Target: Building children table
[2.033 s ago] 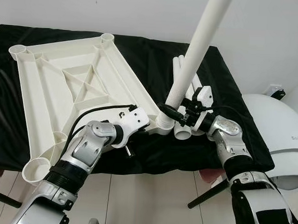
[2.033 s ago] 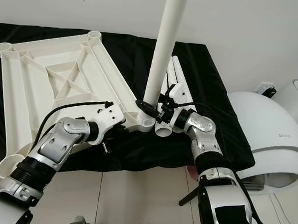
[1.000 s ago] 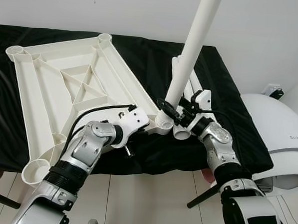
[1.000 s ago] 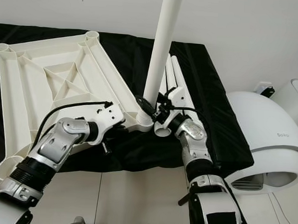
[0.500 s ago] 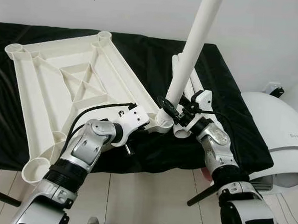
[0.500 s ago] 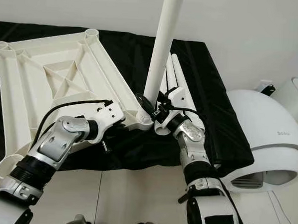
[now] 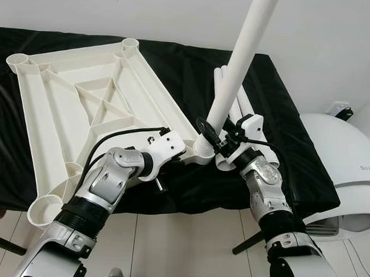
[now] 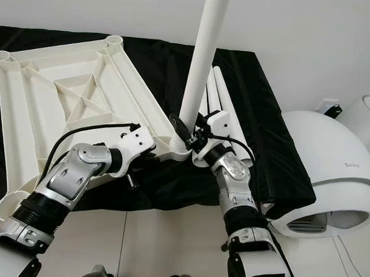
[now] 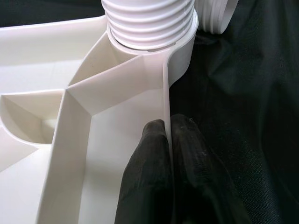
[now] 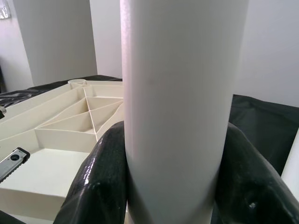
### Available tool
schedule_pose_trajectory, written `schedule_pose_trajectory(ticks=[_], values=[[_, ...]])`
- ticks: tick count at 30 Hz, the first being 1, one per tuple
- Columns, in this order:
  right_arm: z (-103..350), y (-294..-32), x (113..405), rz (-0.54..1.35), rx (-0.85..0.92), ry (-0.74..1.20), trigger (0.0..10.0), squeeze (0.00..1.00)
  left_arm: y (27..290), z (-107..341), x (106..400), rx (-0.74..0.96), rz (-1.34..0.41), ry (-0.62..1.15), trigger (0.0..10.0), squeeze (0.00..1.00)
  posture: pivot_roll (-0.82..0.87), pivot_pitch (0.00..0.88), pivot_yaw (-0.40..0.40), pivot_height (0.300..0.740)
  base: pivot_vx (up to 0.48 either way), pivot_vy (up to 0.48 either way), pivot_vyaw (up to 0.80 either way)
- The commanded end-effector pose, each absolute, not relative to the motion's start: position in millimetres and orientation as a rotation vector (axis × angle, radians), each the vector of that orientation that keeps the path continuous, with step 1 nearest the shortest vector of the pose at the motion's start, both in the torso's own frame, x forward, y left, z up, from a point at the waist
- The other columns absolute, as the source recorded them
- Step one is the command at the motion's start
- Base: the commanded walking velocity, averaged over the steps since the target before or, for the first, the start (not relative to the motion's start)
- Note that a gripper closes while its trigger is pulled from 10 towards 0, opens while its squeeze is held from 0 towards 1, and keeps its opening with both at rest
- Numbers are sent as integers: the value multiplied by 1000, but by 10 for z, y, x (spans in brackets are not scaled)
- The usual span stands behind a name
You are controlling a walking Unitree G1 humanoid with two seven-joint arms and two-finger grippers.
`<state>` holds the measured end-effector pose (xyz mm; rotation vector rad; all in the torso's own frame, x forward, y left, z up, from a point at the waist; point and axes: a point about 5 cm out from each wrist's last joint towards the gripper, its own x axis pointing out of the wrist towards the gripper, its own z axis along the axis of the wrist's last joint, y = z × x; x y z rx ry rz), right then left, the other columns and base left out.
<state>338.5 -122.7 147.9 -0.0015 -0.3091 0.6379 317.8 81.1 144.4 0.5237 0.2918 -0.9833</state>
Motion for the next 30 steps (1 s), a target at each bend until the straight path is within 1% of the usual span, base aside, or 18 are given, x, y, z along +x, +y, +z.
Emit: schedule_pose_trajectory(ticks=[1,12,20,24,30], values=[[1059,-1417,3310,531,6,-102,10000,0,836,1549,3252,548,-890,233,10000,0,-4,58,-38,740,0,0,0],[1180,-1293,3271,459,19,-168,10000,0,843,1561,3270,551,-887,233,10000,0,-3,67,-37,740,0,0,0],[1217,-1250,3263,417,17,-187,10000,0,847,1560,3270,551,-887,233,10000,0,-4,67,-37,740,0,0,0],[1279,-1188,3244,351,30,-213,10000,0,851,1567,3275,552,-885,232,10000,0,-3,69,-36,740,0,0,0],[1316,-1128,3218,326,39,-228,10000,0,852,1572,3276,553,-885,231,10000,0,-2,70,-37,740,0,0,0]])
